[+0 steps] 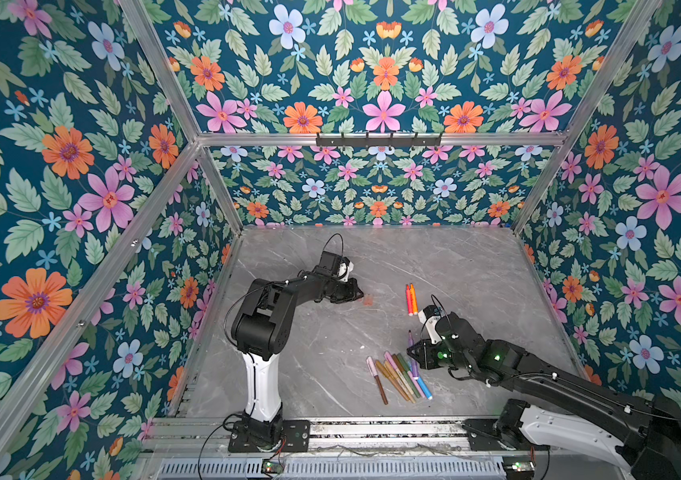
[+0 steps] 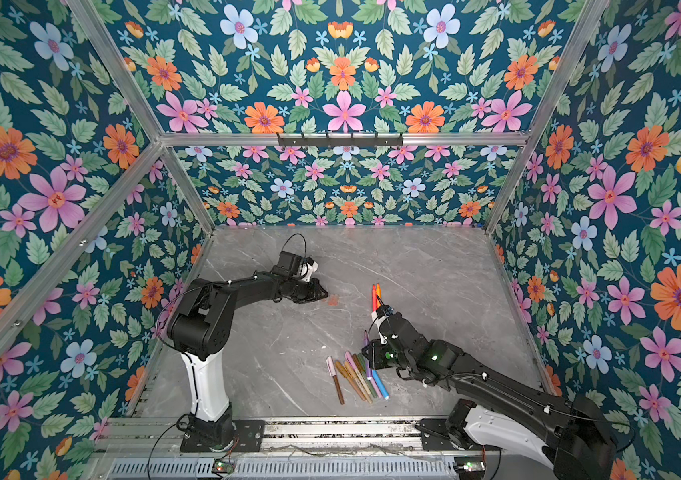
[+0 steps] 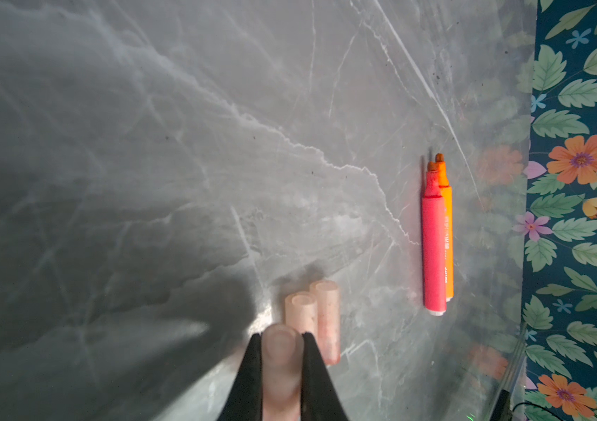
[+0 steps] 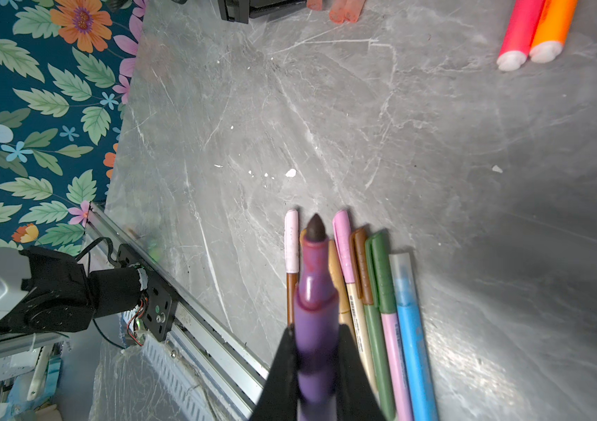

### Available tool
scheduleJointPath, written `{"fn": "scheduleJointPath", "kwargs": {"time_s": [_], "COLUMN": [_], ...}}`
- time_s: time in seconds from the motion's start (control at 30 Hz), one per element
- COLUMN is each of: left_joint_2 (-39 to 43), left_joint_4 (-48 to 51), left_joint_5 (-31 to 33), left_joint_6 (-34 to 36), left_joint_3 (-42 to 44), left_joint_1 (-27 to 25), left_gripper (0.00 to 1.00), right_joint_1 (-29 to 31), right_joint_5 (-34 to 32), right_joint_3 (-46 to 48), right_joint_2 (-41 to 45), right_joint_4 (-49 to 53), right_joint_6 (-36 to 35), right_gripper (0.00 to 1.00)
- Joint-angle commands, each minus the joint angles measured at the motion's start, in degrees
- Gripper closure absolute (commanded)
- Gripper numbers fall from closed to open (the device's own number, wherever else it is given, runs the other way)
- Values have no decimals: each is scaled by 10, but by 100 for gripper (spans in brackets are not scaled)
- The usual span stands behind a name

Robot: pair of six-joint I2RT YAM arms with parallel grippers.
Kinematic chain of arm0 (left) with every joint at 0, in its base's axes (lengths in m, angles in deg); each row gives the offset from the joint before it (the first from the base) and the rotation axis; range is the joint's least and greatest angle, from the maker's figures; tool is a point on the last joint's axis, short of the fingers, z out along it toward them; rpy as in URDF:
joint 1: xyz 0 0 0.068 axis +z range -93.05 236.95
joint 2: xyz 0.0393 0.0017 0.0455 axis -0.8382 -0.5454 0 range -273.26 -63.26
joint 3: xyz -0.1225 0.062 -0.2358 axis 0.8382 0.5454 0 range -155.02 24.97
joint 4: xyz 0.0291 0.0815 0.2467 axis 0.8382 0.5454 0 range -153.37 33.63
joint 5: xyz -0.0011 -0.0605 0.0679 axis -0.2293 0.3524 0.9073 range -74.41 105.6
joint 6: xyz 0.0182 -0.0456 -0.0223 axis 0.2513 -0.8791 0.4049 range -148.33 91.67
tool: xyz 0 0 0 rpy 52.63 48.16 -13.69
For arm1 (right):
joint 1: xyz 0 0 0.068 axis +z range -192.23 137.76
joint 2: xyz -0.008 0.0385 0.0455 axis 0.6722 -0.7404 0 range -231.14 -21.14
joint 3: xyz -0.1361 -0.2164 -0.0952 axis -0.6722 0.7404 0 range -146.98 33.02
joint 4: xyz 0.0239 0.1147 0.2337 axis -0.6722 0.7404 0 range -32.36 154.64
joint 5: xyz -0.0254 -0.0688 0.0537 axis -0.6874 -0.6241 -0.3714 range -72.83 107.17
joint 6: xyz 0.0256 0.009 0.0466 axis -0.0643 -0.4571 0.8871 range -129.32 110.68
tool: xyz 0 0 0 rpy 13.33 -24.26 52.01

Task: Open the pen caps
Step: 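Carry the purple cap to the other caps with the left gripper and lower it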

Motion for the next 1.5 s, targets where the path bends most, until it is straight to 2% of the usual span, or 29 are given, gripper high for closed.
{"fn": "scheduleJointPath", "kwargs": {"time_s": [0.0,0.5,0.83,1.47], "left_joint_2": [0,-3,-4,-4], "left_joint_4": [4,4,2,-3], "left_joint_5": [-8,-13,-15,-24], "left_joint_6": [8,6,2,-5], "left_joint_3": [-2,-1,-1,-1], "left_joint_1": [1,1,1,1], "left_gripper": [100,96,80,74], "right_joint_1": [1,1,0,1], "right_joint_5": [-5,-9,-9,-7], "right_joint_3": [-1,3,3,4], "right_joint_2": [0,6,6,11], "right_joint_4": [-2,-1,1,3], "right_joint_6": [6,10,10,9], "right_gripper": [100,100,100,100]}}
